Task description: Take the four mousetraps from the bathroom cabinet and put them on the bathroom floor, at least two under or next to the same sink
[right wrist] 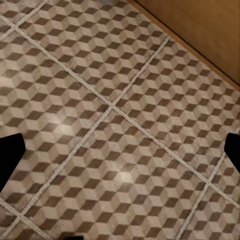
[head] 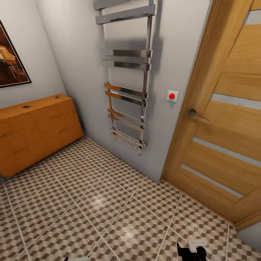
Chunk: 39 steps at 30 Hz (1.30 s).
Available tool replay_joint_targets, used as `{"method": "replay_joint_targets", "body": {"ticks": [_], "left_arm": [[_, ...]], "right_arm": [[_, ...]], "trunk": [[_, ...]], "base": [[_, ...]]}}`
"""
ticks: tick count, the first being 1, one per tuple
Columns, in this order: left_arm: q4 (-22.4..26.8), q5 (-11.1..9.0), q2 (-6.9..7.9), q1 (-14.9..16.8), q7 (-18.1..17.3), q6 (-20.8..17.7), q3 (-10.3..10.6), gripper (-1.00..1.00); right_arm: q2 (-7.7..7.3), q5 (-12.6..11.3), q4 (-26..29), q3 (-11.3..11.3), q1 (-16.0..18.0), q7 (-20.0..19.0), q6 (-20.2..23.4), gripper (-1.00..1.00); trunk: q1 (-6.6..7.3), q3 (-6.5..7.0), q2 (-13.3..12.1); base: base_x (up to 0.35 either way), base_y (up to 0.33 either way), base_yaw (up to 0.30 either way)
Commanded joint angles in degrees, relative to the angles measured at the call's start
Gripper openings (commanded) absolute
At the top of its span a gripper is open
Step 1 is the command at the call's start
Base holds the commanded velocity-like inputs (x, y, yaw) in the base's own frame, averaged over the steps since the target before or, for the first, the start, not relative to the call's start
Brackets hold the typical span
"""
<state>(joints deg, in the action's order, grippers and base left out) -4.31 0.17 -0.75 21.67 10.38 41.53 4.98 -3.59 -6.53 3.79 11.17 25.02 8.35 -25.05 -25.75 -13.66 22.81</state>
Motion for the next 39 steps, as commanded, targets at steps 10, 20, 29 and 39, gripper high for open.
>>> {"method": "replay_joint_targets", "body": {"ticks": [10, 20, 29, 39], "left_arm": [[-0.26, 0.01, -0.04, 0.12, 0.45, 0.30, 0.47, 1.00], [-0.26, 0.05, -0.04, 0.12, 0.44, 0.30, 0.47, 1.00], [-0.26, 0.04, -0.04, 0.12, 0.43, 0.30, 0.47, 1.00], [-0.26, 0.04, -0.04, 0.12, 0.43, 0.30, 0.47, 1.00]], "right_arm": [[-0.02, -0.59, -0.01, 0.52, 0.03, 0.09, -0.18, 1.00], [-0.02, -0.59, -0.01, 0.52, 0.03, 0.09, -0.18, 1.00], [-0.02, -0.59, -0.01, 0.54, 0.03, 0.09, -0.18, 1.00], [0.07, -0.59, -0.01, 0.55, 0.03, 0.09, -0.18, 1.00]], "trunk": [[-0.03, -0.10, 0.11], [-0.03, -0.10, 0.11], [-0.03, -0.10, 0.11], [-0.03, -0.10, 0.11]], "base": [[0.000, 0.000, 0.278], [0.000, 0.000, 0.278], [0.000, 0.000, 0.278], [0.000, 0.000, 0.278]]}}
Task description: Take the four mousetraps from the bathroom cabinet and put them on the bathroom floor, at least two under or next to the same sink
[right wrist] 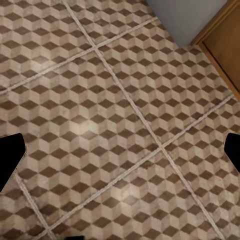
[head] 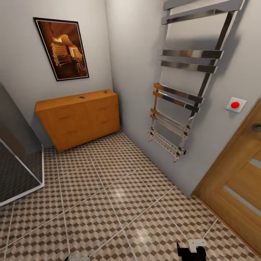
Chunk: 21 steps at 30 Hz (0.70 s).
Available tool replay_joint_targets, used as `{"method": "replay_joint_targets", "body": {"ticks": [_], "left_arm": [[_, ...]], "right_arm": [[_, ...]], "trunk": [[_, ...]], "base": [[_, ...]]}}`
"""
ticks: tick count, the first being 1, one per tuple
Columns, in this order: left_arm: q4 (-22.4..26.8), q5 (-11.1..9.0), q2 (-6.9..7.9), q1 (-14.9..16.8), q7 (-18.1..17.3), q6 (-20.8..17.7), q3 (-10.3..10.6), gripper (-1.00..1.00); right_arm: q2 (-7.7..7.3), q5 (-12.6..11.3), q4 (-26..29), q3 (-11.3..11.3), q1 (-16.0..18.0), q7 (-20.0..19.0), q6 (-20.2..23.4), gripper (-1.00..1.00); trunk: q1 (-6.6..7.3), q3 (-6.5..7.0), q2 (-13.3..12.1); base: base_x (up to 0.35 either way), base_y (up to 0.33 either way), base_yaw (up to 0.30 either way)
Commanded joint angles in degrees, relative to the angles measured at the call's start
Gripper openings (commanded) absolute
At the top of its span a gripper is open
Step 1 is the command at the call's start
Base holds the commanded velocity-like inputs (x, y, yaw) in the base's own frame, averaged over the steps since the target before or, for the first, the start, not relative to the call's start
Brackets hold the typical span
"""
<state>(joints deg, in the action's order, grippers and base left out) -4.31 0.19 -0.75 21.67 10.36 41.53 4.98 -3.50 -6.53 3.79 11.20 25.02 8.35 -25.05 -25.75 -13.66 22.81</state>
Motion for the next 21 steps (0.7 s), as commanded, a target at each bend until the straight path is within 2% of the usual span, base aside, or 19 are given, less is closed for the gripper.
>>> {"method": "replay_joint_targets", "body": {"ticks": [1, 21], "left_arm": [[-0.26, 0.02, -0.04, 0.12, 0.45, 0.30, 0.47, 1.00], [-0.26, 0.04, -0.04, 0.12, 0.45, 0.30, 0.47, 1.00]], "right_arm": [[0.02, -0.59, -0.01, 0.51, 0.03, 0.09, -0.18, 1.00], [0.38, -0.59, -0.01, 0.49, 0.03, 0.09, -0.18, 1.00]], "trunk": [[-0.03, -0.10, 0.11], [-0.03, -0.10, 0.11]], "base": [[0.000, 0.000, 0.278], [0.000, 0.000, 0.278]]}}
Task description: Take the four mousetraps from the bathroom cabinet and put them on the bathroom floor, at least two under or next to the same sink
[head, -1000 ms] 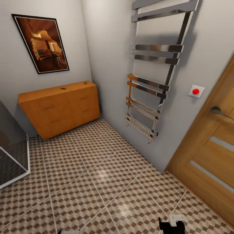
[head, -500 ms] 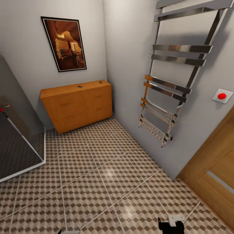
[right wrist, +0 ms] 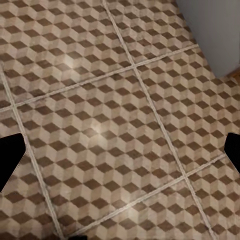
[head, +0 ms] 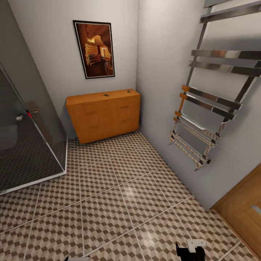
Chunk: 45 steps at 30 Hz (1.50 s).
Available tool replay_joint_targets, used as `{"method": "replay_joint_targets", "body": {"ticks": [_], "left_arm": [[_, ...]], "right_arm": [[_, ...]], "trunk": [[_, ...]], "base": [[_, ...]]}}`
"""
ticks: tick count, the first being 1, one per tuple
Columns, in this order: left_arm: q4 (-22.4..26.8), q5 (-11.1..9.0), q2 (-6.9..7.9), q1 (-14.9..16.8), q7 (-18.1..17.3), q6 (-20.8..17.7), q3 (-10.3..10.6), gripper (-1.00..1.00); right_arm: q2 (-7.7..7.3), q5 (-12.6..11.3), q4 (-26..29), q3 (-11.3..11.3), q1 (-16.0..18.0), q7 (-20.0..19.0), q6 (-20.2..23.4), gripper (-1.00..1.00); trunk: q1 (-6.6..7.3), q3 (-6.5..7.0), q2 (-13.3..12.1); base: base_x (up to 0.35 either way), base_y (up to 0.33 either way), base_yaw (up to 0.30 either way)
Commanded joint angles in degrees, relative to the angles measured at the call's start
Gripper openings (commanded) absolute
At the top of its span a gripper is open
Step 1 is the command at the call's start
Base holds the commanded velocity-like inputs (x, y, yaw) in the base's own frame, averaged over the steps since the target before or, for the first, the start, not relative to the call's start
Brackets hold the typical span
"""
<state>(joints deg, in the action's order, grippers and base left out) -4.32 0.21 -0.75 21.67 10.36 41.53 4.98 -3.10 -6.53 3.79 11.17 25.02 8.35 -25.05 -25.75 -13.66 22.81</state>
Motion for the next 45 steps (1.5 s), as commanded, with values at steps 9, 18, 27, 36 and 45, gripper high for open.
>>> {"method": "replay_joint_targets", "body": {"ticks": [9, 18, 27, 36, 45], "left_arm": [[-0.26, 0.01, -0.32, 0.12, 0.51, 0.30, 0.47, 1.00], [-0.25, -0.01, -0.38, 0.12, 0.53, 0.30, 0.47, 1.00], [-0.25, 0.00, -0.39, 0.12, 0.50, 0.30, 0.47, 1.00], [-0.25, -0.02, -0.39, 0.12, 0.46, 0.30, 0.47, 1.00], [-0.25, -0.02, -0.39, 0.12, 0.45, 0.30, 0.47, 1.00]], "right_arm": [[0.06, -0.59, -0.01, 0.52, 0.03, 0.09, -0.18, 1.00], [0.03, -0.59, -0.01, 0.52, 0.03, 0.09, -0.18, 1.00], [0.03, -0.59, -0.01, 0.52, 0.03, 0.09, -0.18, 1.00], [0.03, -0.59, -0.01, 0.52, 0.03, 0.09, -0.18, 1.00], [0.04, -0.59, -0.01, 0.52, 0.03, 0.09, -0.18, 1.00]], "trunk": [[-0.03, -0.10, 0.11], [-0.03, -0.10, 0.11], [-0.03, -0.10, 0.11], [-0.03, -0.10, 0.11], [-0.03, -0.10, 0.11]], "base": [[0.000, 0.000, 0.278], [0.049, 0.000, 0.151], [0.256, 0.000, 0.015], [0.319, 0.000, 0.001], [0.327, 0.000, 0.000]]}}
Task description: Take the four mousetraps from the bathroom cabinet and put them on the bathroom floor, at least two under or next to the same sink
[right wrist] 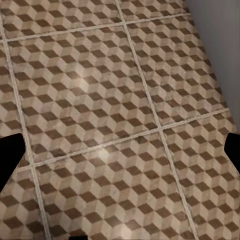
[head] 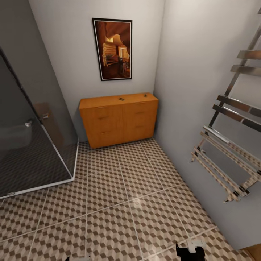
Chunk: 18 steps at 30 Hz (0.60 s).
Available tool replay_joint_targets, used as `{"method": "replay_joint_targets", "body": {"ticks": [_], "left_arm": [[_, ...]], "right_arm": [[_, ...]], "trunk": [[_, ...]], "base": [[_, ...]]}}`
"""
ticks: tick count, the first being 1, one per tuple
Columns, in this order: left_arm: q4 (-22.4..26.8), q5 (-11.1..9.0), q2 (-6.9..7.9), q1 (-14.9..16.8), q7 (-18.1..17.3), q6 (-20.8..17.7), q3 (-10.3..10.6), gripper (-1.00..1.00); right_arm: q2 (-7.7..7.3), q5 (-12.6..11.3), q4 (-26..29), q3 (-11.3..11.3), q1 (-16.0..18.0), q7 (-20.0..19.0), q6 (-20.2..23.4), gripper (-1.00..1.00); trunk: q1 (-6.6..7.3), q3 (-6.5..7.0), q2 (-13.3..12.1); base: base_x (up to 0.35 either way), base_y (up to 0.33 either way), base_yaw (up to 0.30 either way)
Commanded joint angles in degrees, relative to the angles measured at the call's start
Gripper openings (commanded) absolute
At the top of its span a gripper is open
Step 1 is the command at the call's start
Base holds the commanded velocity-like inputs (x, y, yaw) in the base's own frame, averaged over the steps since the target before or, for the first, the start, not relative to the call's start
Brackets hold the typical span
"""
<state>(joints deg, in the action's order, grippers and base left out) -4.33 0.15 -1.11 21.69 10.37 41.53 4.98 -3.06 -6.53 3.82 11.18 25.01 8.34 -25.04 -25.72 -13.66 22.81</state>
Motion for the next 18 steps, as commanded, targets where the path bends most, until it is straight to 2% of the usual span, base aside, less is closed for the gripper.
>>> {"method": "replay_joint_targets", "body": {"ticks": [1, 18], "left_arm": [[-0.24, 0.03, -0.03, 0.11, 0.44, 0.30, 0.47, 1.00], [-0.24, 0.06, -0.03, 0.11, 0.44, 0.30, 0.47, 1.00]], "right_arm": [[-0.01, -0.59, -0.04, 0.53, 0.04, 0.09, -0.18, 1.00], [0.07, -0.59, -0.04, 0.53, 0.04, 0.08, -0.18, 1.00]], "trunk": [[-0.06, -0.10, 0.10], [-0.06, -0.10, 0.10]], "base": [[0.329, 0.000, 0.000], [0.329, 0.000, 0.000]]}}
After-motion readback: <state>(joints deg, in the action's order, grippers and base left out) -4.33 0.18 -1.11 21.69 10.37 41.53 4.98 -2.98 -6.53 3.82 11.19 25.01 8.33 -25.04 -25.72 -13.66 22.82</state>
